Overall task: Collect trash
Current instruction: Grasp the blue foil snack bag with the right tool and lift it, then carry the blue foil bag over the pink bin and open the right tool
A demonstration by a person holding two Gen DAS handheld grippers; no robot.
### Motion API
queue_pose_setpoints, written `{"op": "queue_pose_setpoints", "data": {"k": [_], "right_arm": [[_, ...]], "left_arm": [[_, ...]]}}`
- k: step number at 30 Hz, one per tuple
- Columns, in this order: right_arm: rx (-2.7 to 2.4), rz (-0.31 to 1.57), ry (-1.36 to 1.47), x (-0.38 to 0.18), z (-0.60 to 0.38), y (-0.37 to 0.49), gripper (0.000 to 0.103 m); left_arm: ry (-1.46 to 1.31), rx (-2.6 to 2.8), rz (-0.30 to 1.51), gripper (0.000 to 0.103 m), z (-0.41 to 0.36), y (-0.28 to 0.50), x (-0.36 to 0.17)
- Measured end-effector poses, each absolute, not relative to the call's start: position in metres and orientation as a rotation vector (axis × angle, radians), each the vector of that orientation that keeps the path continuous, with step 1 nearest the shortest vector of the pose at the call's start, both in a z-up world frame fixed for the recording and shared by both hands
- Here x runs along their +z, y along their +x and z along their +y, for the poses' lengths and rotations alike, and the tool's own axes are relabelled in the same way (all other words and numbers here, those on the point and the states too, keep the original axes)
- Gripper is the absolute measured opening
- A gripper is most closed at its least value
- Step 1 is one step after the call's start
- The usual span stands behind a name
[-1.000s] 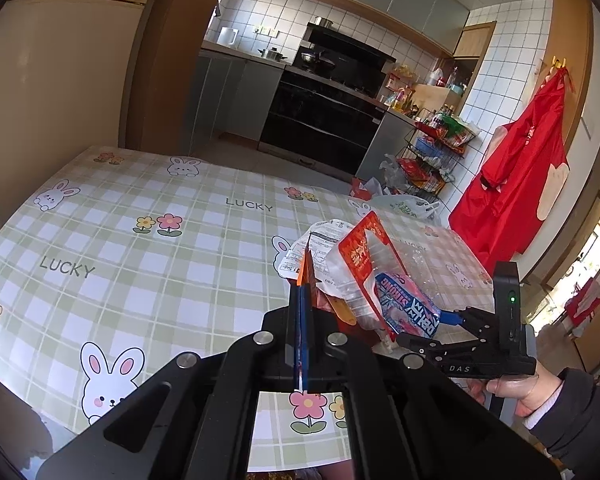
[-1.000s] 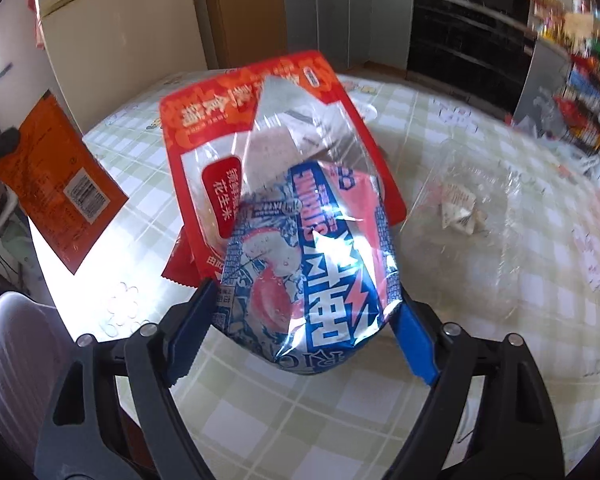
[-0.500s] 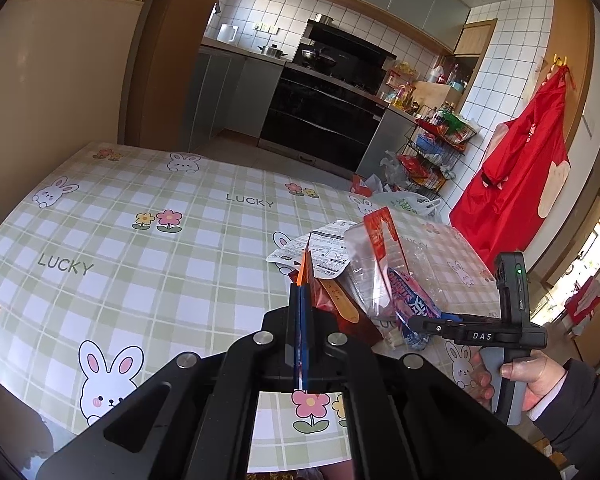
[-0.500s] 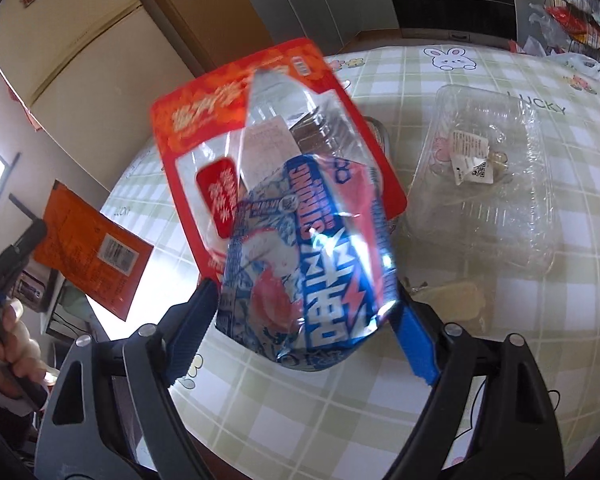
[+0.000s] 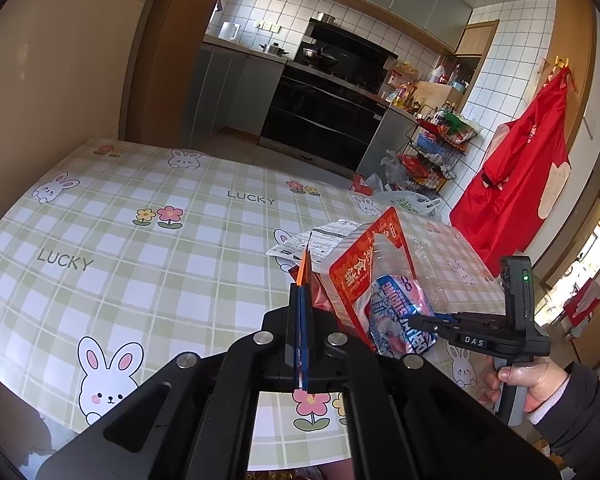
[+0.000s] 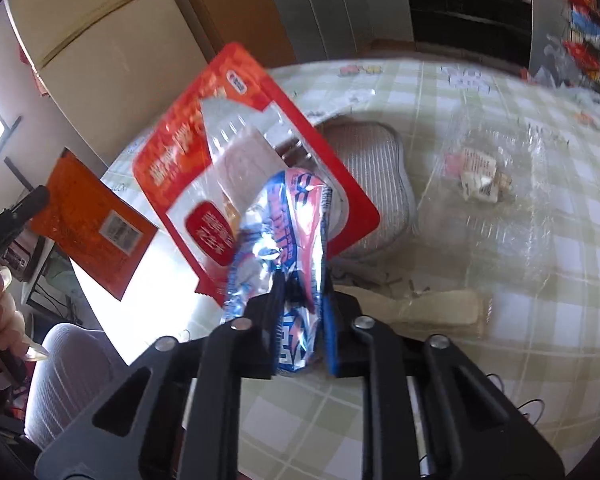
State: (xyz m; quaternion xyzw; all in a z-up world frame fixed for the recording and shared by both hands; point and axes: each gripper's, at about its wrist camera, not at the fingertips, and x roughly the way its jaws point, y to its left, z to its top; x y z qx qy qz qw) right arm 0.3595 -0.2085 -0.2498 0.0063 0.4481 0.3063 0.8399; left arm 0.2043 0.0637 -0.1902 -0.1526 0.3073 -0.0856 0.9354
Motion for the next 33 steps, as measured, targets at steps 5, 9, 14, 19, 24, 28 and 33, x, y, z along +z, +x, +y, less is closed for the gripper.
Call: {"op": "queue_pose_setpoints", "data": {"k": [5,9,14,19,24,28,33], "right_arm": [[0.630,0.856,-0.016,-0.224,-0.208,0.353,0.009],[0.617,0.829,-0.034,-0.208,-0.207,0.350,0.009],[0.592,0.778,-0.076,-0.187,-0.202,0.337,0.009],[0.609,0.719,-0.043,-0.165,-0.203,0.315,0.009],[0.631,0.675,-0.040,-0.146,-0.197,0.271,0.009],[0.644,0.660,-0.025,-0.138,-0.196,0.233,0.009],[0.645,0.668,-0.001,-0.139,-0.196,0.195,0.009]], "left_arm": [[-0.317,-0.174,0.617,0.000,0.065,0.203,-0.187],[-0.324,-0.172,0.614,0.000,0.067,0.201,-0.185],[-0.319,-0.167,0.599,0.000,0.070,0.195,-0.176],[-0.304,-0.169,0.564,0.000,0.072,0.184,-0.158],[-0.291,-0.167,0.531,0.000,0.073,0.165,-0.139],[-0.282,-0.166,0.499,0.000,0.075,0.144,-0.122],[-0.271,-0.169,0.469,0.000,0.073,0.114,-0.108]]}}
